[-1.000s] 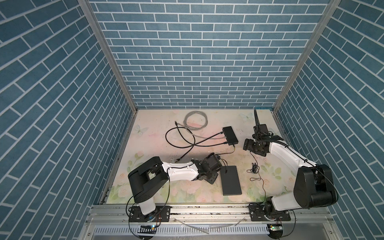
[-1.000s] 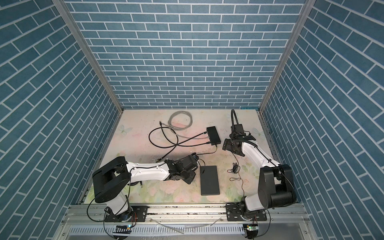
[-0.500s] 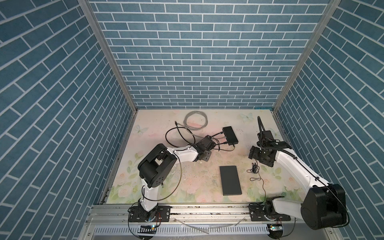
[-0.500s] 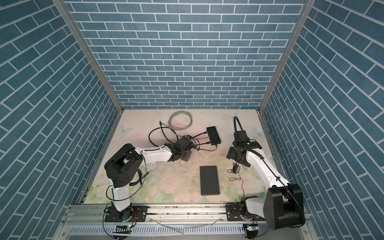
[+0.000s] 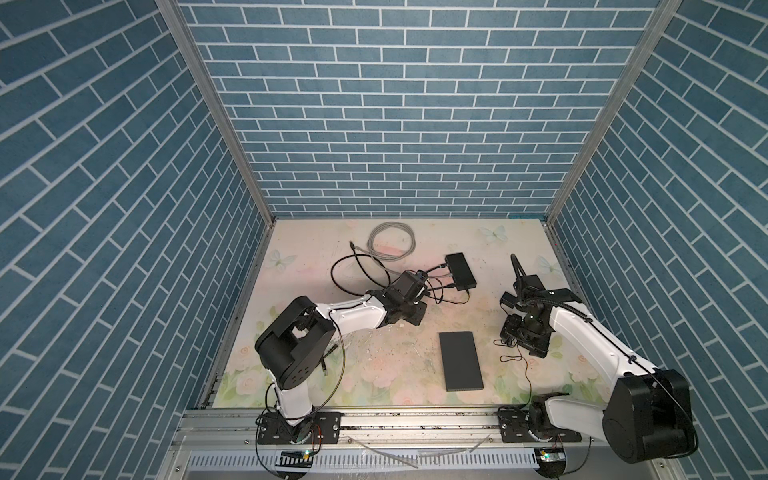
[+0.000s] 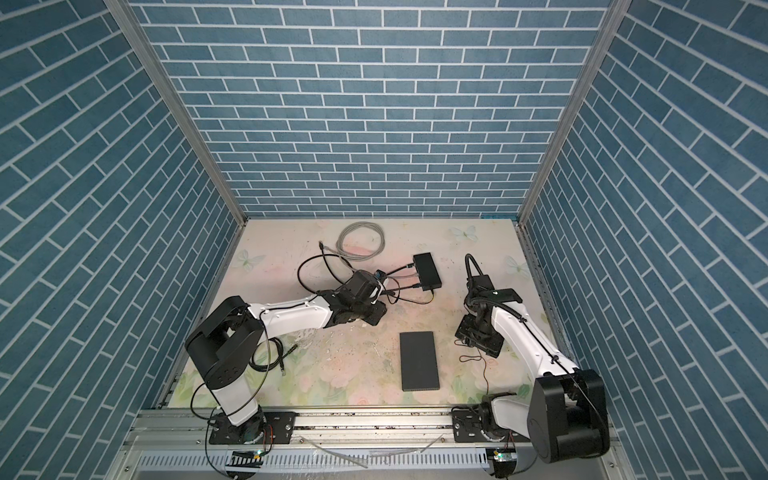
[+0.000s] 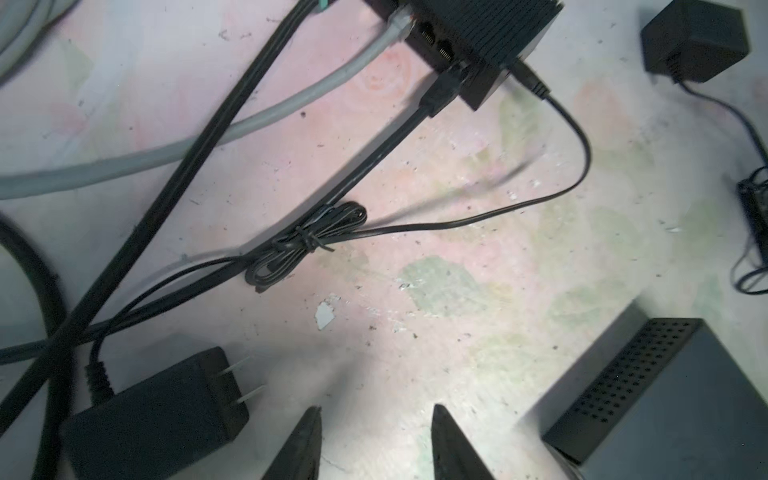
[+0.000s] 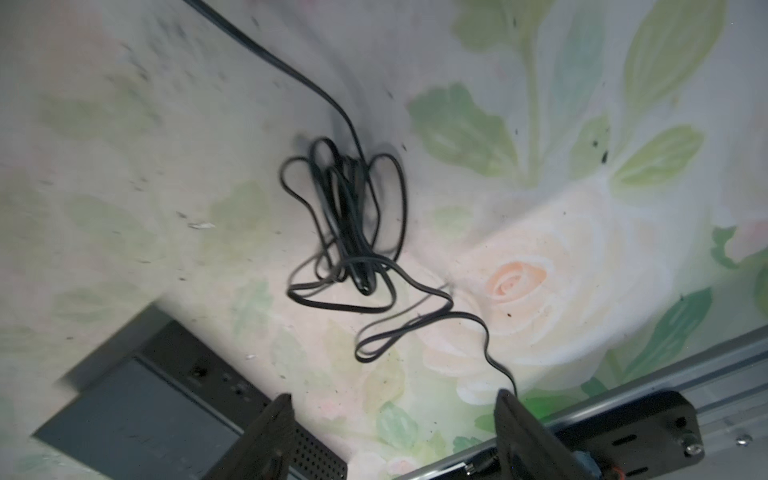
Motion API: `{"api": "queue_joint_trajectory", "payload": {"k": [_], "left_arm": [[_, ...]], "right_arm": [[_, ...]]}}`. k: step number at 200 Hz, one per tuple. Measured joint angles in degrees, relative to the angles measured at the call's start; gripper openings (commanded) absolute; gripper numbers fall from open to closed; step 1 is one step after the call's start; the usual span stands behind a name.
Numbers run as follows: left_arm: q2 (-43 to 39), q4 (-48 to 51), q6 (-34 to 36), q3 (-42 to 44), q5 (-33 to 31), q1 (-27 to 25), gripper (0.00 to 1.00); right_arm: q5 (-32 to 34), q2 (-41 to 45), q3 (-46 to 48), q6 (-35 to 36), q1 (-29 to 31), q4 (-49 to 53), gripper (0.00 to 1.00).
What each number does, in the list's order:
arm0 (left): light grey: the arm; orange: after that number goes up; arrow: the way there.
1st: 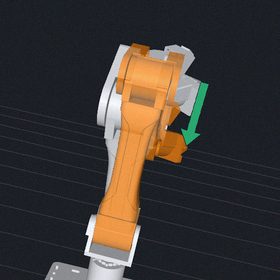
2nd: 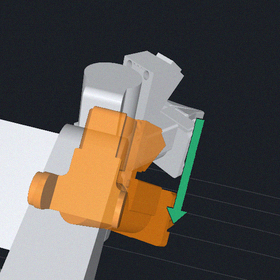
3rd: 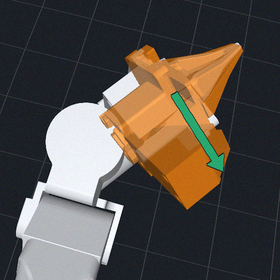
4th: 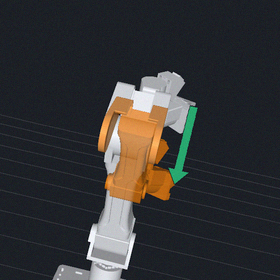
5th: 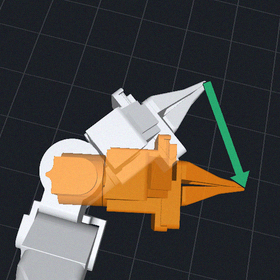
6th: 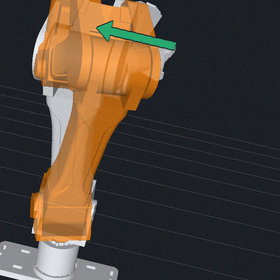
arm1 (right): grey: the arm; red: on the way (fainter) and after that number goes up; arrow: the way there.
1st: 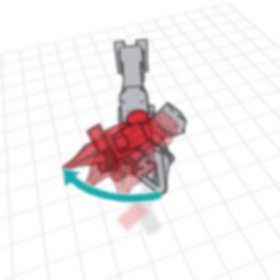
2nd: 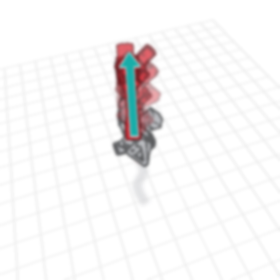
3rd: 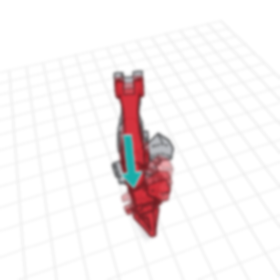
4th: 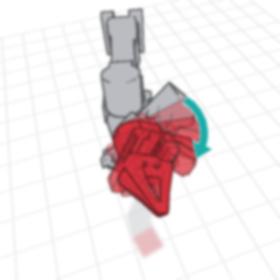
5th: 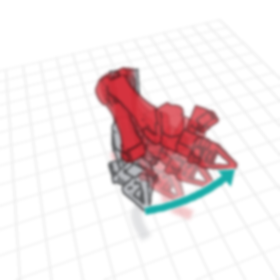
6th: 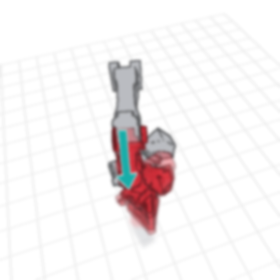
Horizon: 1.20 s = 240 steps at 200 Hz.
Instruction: Insert the plug into the switch port
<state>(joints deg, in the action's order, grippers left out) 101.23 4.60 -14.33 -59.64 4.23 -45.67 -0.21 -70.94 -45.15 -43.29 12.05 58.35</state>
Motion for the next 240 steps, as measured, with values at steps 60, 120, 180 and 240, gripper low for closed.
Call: {"api": "queue_joint_trajectory", "payload": {"k": [60,120,180,240], "left_arm": [[-0.72,-0.11,-0.24,0.57,1.25,-0.85,0.45],[-1.27,2.56,0.81,0.20,1.36,-2.47,0.44],[-2.32,5.11,2.99,-1.57,1.44,-7.78,0.43],[-3.02,5.97,2.99,-1.57,1.07,-7.78,0.44]], "right_arm": [[1.33,-3.02,7.93,-0.39,0.00,-5.33,0.64],[-0.52,-4.70,9.03,1.03,0.22,-11.89,0.01],[1.07,-11.67,1.18,2.67,-0.24,-14.64,0.00],[-0.63,-13.44,-5.31,7.43,-2.75,-15.13,0.02]]}}
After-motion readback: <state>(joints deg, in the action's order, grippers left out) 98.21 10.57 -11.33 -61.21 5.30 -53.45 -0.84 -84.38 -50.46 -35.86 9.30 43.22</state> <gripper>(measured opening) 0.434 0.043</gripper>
